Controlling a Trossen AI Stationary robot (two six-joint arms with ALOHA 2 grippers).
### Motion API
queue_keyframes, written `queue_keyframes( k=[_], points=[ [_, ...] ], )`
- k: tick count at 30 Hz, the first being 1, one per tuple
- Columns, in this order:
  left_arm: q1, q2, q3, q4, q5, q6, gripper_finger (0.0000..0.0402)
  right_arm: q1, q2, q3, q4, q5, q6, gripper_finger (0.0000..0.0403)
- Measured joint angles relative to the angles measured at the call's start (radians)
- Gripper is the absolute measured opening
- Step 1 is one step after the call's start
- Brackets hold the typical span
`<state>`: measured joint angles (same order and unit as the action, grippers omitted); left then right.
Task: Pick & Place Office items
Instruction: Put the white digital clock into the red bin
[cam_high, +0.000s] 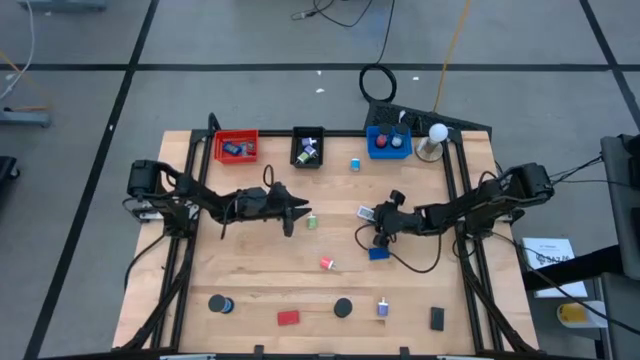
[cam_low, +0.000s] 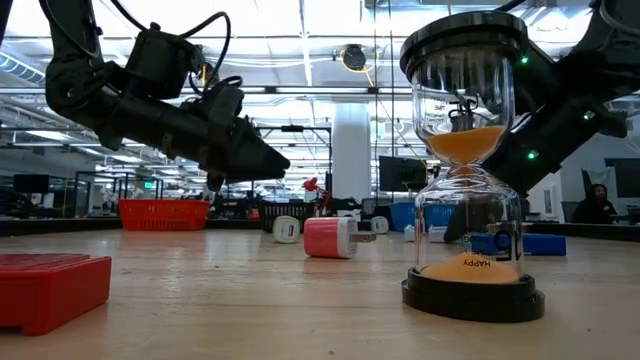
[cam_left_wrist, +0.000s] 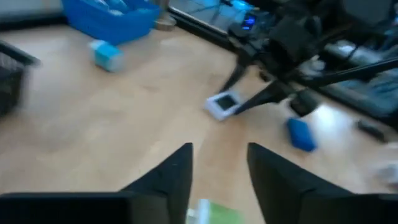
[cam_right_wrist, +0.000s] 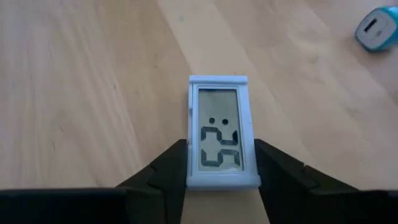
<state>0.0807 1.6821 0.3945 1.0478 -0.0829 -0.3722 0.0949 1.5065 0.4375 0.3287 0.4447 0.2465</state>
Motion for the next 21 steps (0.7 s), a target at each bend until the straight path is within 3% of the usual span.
queue_keyframes(
  k=[4,9,15,21],
  points=[
    [0.011,0.000,0.034,-0.002,0.151,-0.099,0.0206,0.025,-0.011,0.041,0.005,0.044,-0.107,0.0160],
    [0.007,0.000,0.074,-0.003,0.159,-0.123,0.0253,0.075,-0.010,0.109,0.014,0.159,-0.269,0.0152],
    [0.007,0.036,0.116,0.012,0.174,-0.149,0.0268,0.124,-0.011,0.131,0.222,0.209,-0.480,0.0160],
    [0.007,0.156,0.205,0.136,0.288,-0.207,0.0269,0.160,0.034,0.132,0.401,0.213,-0.637,0.0156]
  ],
)
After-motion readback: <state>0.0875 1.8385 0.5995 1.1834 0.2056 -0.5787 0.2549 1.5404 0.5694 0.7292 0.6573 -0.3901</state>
